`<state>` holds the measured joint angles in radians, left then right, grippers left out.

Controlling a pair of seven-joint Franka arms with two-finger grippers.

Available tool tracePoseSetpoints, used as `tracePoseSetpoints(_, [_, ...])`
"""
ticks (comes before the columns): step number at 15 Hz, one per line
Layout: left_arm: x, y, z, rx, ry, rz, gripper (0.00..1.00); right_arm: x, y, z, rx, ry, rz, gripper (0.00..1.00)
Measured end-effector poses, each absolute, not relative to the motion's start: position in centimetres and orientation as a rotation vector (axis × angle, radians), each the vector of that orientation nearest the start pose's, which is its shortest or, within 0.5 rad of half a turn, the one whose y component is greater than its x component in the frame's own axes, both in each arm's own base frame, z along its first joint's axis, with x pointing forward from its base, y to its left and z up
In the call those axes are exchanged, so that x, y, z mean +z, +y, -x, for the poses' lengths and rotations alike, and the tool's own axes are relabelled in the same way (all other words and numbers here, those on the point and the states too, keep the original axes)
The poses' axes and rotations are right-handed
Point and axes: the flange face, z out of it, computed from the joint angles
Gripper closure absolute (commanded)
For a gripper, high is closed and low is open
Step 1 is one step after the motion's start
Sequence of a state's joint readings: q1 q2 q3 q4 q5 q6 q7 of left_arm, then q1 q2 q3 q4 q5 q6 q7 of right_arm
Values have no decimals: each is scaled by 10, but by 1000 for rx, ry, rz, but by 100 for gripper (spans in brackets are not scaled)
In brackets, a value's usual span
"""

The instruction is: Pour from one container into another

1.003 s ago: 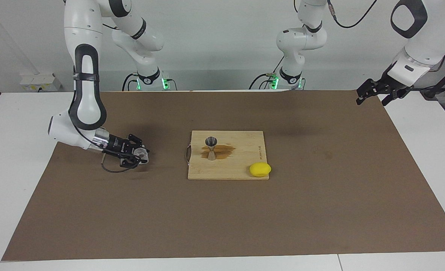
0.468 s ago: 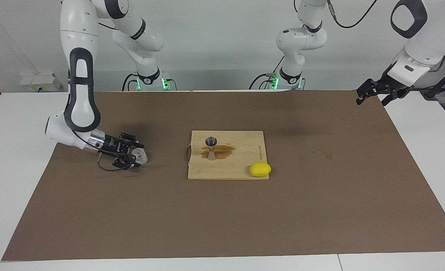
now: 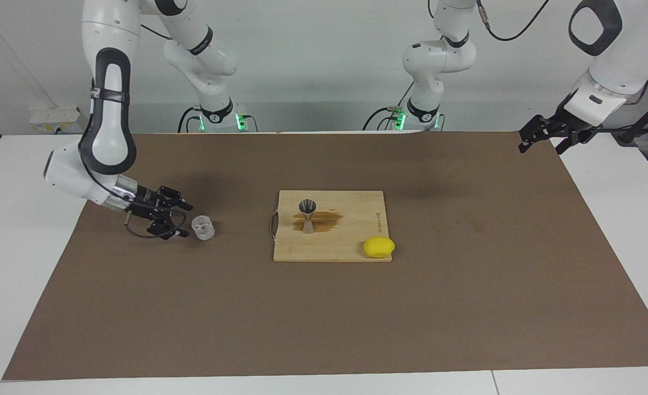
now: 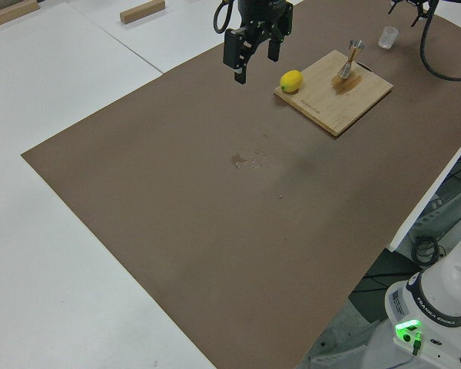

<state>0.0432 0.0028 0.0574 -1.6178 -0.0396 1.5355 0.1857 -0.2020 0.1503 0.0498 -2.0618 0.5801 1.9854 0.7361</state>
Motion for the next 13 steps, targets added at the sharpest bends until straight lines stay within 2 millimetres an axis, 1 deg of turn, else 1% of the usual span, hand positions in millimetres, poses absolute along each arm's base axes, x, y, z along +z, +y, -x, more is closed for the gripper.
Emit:
tracePoseSetpoints(2, [598,51,-547,126,135,3187,0,371,-16,-556,419,1350,2460,0])
tracePoseSetpoints(4, [598,51,-547,126,135,3187,0,379,17,-559,358,1132,2663,0])
tracePoseSetpoints(5, [598,51,-547,126,134,3187,0,382,29,-560,331,1019,2740,0])
tracePoseSetpoints(6, [598,51,-547,125,130,3187,0,387,37,-561,296,908,2821,0])
tracePoseSetpoints(8, [599,51,-548,116,124,3187,0,406,41,-562,199,737,2970,0])
tracePoseSetpoints(9, [599,51,-549,105,124,3186,0,421,39,-563,145,687,3018,0])
tracePoseSetpoints(10, [599,51,-550,93,125,3181,0,440,38,-564,102,653,3047,0])
tracePoseSetpoints(11, [598,51,-551,85,128,3166,0,463,36,-565,74,628,3064,0])
tracePoseSetpoints(13, [595,48,-552,83,144,3144,0,516,35,-565,44,588,3080,0])
